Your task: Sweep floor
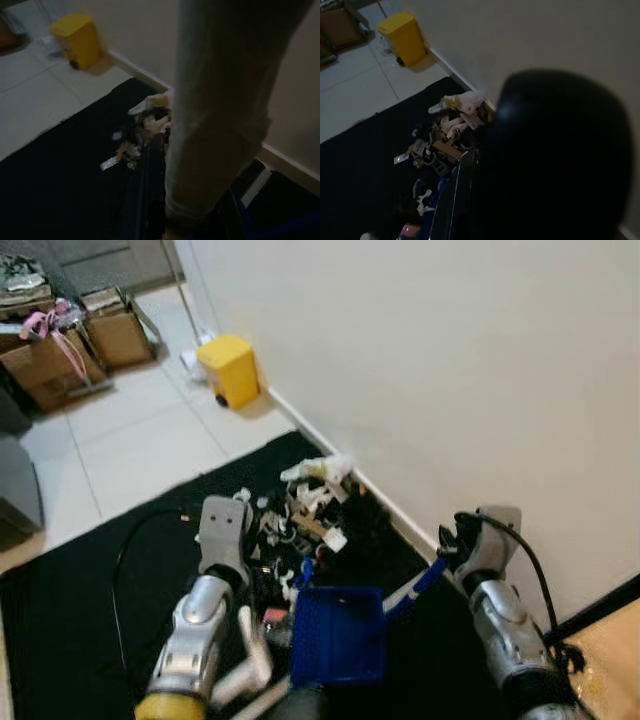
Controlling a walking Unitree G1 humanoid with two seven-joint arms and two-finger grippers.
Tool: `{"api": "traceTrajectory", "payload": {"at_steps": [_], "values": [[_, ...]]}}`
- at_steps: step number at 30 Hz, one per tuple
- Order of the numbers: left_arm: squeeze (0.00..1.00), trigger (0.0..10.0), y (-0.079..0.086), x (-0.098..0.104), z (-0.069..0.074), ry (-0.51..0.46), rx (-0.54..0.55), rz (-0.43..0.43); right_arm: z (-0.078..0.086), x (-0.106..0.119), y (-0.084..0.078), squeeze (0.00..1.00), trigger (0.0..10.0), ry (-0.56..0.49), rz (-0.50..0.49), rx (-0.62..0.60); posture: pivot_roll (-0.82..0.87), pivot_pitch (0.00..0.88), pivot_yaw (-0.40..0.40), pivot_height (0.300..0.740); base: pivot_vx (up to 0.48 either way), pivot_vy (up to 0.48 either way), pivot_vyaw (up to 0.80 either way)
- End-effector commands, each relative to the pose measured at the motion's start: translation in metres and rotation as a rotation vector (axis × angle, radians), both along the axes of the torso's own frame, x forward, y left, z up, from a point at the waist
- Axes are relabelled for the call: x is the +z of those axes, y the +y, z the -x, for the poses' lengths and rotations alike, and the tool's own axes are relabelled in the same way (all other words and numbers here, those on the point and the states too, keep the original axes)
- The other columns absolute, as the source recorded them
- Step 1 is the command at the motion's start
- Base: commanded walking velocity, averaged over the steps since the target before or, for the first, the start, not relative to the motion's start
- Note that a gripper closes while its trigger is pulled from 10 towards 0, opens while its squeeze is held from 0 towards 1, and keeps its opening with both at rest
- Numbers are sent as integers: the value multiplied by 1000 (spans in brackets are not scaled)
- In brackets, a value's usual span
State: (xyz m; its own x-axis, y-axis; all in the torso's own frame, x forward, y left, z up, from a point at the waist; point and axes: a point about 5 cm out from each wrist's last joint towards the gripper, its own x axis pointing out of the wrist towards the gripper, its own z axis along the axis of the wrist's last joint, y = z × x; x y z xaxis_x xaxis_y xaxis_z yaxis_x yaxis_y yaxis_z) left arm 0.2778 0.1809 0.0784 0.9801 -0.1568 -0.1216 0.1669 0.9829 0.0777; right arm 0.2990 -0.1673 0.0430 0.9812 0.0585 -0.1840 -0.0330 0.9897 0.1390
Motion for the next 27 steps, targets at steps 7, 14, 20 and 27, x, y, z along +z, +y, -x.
{"api": "traceTrajectory", "payload": {"at_steps": [7, 14, 20, 27], "values": [[0, 10000, 1, 3, 0, -17, -1, -16, 1, 1, 0, 0, 10000, -9, -2, -3, 148, 58, 3, 740, 0, 0, 719], [0, 10000, 1, 3, 1, -17, -1, -15, 1, 1, 0, 0, 10000, -8, -2, -4, 148, 59, 3, 740, 0, 0, 719], [0, 10000, 1, 3, 0, -17, 0, -13, 1, 1, -1, 0, 10000, -7, -2, -5, 147, 59, 3, 740, 0, 0, 622], [0, 10000, 0, 4, -1, -18, 1, -12, 0, 1, -2, 0, 10000, -2, -21, -21, 147, 59, 4, 740, 0, 0, 60]]}}
